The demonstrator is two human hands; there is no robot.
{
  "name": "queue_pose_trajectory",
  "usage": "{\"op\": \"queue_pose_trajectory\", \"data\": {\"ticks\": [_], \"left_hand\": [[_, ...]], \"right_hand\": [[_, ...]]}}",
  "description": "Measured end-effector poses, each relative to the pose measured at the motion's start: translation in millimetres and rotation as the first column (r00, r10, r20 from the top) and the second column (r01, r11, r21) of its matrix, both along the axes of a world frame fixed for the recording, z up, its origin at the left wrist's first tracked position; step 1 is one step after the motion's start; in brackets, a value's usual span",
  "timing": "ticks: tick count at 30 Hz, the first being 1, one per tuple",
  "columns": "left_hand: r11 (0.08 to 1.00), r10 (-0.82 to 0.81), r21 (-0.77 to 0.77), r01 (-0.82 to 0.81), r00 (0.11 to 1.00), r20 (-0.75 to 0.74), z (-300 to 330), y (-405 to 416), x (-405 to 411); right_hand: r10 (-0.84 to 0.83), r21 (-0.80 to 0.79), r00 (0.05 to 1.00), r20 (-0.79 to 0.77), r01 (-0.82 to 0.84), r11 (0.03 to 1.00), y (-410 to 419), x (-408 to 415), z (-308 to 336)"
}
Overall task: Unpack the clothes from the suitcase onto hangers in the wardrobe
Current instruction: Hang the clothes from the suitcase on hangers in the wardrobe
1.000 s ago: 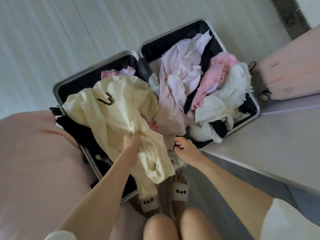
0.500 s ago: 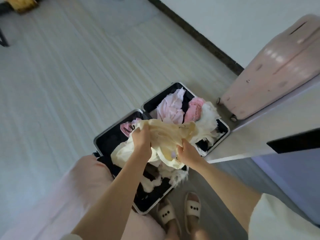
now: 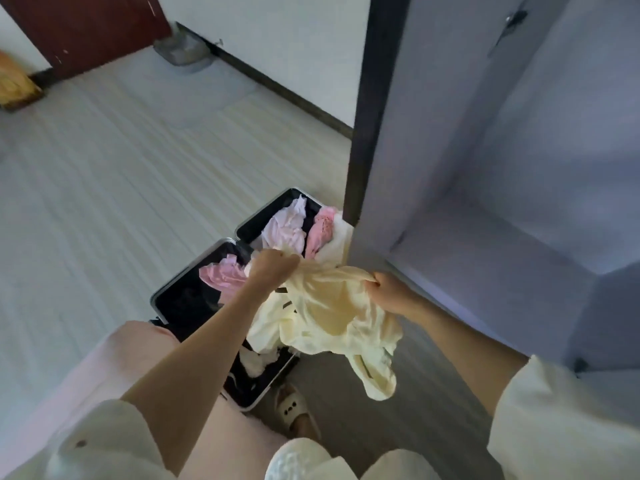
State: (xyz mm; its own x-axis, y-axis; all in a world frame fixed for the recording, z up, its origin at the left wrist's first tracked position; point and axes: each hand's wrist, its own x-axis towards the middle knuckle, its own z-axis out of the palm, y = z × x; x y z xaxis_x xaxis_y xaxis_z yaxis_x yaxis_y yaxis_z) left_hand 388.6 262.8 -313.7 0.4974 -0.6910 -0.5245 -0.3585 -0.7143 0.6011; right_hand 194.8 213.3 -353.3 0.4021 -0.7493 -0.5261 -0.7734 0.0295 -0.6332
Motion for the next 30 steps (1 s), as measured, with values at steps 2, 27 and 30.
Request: {"op": "queue_pose_trajectory", "data": {"ticks": [2,27,30], "left_hand": [[0.989,-0.146,0.011,0.145,0.989,0.03,9.7,0.3,-50.5],[0.542,-0.661,-0.627,0.56,0.744,0.093,224.6,-147.0,-390.6],[0.439,-0.87,-0.636,0.635,0.479,-0.122,234.2,-153.5,-395.9]], "right_hand": [[-0.109,-0.048,0.994,0.013,0.11,0.993,7.0,-50.5,13.3],[-0.587,-0.18,0.369,0.721,0.917,0.355,-65.2,-356.6,303.5],[-0.555,-0.184,0.354,0.753,0.922,0.339,-87.9,-354.1,320.2]]}}
